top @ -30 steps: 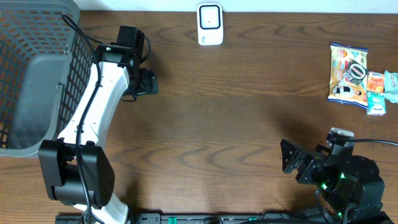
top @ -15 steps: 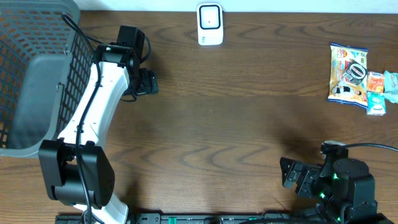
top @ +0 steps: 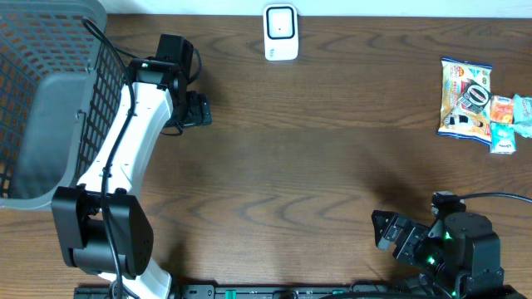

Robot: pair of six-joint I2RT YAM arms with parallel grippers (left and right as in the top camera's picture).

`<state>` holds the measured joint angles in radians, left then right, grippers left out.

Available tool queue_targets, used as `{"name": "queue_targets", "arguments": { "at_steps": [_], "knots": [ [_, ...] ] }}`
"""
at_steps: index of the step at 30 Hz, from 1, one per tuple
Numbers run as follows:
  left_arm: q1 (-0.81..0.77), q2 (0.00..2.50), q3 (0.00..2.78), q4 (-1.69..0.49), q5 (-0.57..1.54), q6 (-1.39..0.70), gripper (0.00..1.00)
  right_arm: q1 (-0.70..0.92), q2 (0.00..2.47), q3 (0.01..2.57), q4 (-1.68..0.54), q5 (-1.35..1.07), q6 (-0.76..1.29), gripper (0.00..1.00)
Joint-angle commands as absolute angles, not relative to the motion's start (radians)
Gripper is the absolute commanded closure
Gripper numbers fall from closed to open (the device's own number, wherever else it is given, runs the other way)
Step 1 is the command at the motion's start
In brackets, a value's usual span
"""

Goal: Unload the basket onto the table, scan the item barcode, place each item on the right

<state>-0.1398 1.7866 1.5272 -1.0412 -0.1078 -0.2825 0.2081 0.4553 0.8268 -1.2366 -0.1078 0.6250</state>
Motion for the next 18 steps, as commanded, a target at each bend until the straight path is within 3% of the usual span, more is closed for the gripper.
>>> {"name": "queue_targets", "arguments": {
  "at_steps": [1, 18],
  "knots": [
    [-0.139, 1.785, 1.526, -1.046, -0.117, -0.273, 0.02, 0.211, 0.451, 0.822, -1.234, -0.104, 0.629, 0.01],
    [-0.139, 1.785, 1.526, -1.046, -0.117, -0.274, 0.02, 0.211, 0.451, 0.810, -1.114, -0.081, 0.526, 0.01]
  ]
}}
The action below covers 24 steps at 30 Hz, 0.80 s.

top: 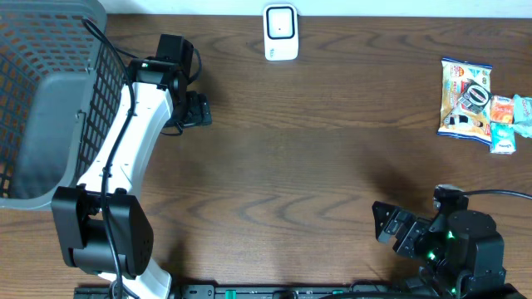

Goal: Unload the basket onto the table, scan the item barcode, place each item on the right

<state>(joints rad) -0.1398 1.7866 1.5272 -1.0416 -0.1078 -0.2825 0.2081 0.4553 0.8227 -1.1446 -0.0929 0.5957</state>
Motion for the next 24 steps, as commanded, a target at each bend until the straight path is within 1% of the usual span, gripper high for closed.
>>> {"name": "queue_targets", "arguments": {
  "at_steps": [1, 6, 11, 16, 24],
  "knots": [
    [-0.139, 1.785, 1.526, -1.046, -0.117, -0.273, 0.02, 0.211, 0.451, 0.807, -1.101, -0.081, 0.511, 0.01],
    [-0.139, 1.785, 1.526, -1.046, -0.117, -0.273, 0.02, 0.187, 0.415, 0.785, -1.028, -0.086, 0.422, 0.01],
    [-0.139, 1.785, 1.526, -1.046, -0.117, -0.273, 0.02, 0.141, 0.316, 0.715, -0.875, -0.221, 0.282, 0.01],
    [-0.139, 1.785, 1.526, -1.046, -0.117, -0.273, 0.02, 0.112, 0.207, 0.616, -0.794, -0.224, 0.279, 0.01],
    [-0.139, 1.785, 1.526, -1.046, -0.117, -0.273, 0.02, 0.022, 0.012, 0.437, -0.652, -0.277, 0.271, 0.01]
  ]
}}
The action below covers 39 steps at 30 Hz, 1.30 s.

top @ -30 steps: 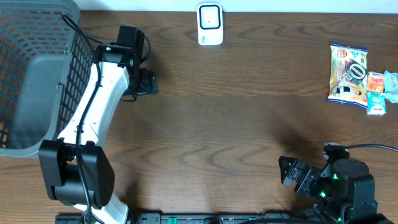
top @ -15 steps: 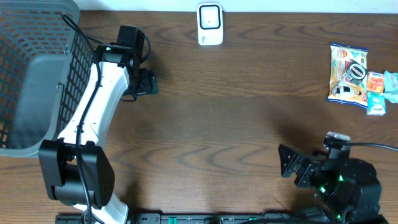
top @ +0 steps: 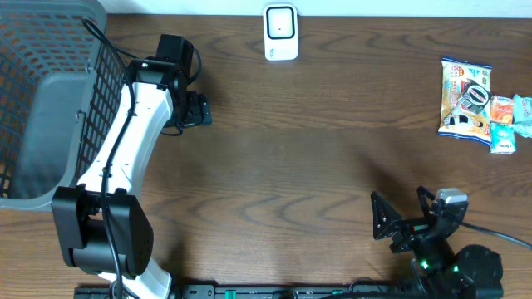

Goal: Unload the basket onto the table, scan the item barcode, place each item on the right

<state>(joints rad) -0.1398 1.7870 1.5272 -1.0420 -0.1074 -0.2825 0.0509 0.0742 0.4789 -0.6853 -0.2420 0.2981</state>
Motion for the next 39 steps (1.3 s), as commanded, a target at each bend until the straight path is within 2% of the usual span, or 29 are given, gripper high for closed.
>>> {"name": "queue_targets", "arguments": {
  "at_steps": [1, 9, 18, 39],
  "knots": [
    [-0.139, 1.785, 1.526, -1.046, -0.117, -0.273, 0.02, 0.016, 0.003, 0.428, -0.640, -0.276, 0.271, 0.01],
    [-0.139, 1.785, 1.526, -1.046, -0.117, -0.273, 0.02, -0.010, 0.006, 0.387, -0.474, -0.344, 0.192, 0.01],
    [-0.139, 1.785, 1.526, -1.046, -0.117, -0.273, 0.02, -0.010, 0.006, 0.232, -0.260, -0.344, 0.193, 0.01],
    [-0.139, 1.785, 1.526, -1.046, -0.117, -0.273, 0.02, -0.010, 0.006, 0.005, 0.073, -0.345, 0.193, 0.01]
  ]
}}
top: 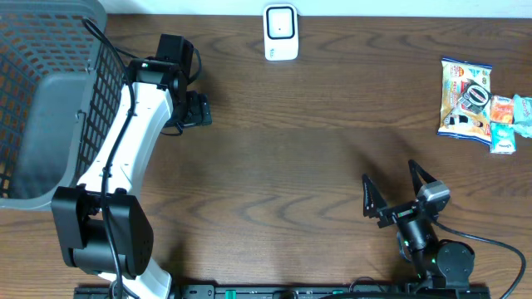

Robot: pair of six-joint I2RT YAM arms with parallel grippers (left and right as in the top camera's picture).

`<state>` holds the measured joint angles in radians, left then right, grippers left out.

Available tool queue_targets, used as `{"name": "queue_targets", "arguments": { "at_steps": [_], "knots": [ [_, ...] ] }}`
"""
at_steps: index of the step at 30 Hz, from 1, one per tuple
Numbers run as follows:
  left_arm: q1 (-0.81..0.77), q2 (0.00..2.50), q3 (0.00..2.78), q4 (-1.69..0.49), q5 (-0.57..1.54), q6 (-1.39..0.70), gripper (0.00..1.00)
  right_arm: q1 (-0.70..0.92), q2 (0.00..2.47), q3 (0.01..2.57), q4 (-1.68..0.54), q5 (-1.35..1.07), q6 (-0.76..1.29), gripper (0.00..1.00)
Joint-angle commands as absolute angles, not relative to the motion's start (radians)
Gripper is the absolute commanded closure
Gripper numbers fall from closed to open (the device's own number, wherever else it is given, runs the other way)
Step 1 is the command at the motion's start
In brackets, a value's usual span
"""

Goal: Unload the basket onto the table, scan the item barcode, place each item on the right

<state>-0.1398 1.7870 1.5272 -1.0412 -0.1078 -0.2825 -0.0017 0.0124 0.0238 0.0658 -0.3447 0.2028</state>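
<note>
A white barcode scanner (281, 31) stands at the far edge of the table, in the middle. A large snack packet (464, 98) lies at the far right with small orange and teal packets (509, 118) beside it. My right gripper (393, 184) is near the front right, open, with nothing between its spread fingers and well short of the packets. My left gripper (198, 109) hangs over the table at the far left, beside the basket. Its dark fingers are too indistinct to tell whether they are open or shut, and nothing shows in them.
A grey mesh basket (41, 100) fills the far left corner, its black wire side close to the left arm (133, 124). Both arm bases sit along the table's front edge. Brown wood table (291, 149) lies between the grippers and the scanner.
My right gripper has shifted away from the front edge toward the table's middle, and its fingers now show spread wider. The left arm, scanner and packets are unchanged.
At first my right arm sat folded low at the front right corner, and it had hardly shifted at the second moment. By the third its wrist had turned, with the fingers showing apart. Now the gripper stands open farther from the edge. Nothing else has moved.
</note>
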Motion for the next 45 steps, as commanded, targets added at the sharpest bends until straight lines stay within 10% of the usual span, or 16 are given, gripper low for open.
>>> {"name": "queue_targets", "arguments": {
  "at_steps": [1, 45],
  "knots": [
    [-0.139, 1.785, 1.526, -1.046, -0.117, -0.274, 0.02, -0.010, 0.006, 0.005, 0.073, -0.343, 0.193, 0.01],
    [-0.139, 1.785, 1.526, -1.046, -0.117, -0.273, 0.02, -0.039, 0.006, 0.006, -0.069, -0.167, -0.001, 0.01]
  ]
}}
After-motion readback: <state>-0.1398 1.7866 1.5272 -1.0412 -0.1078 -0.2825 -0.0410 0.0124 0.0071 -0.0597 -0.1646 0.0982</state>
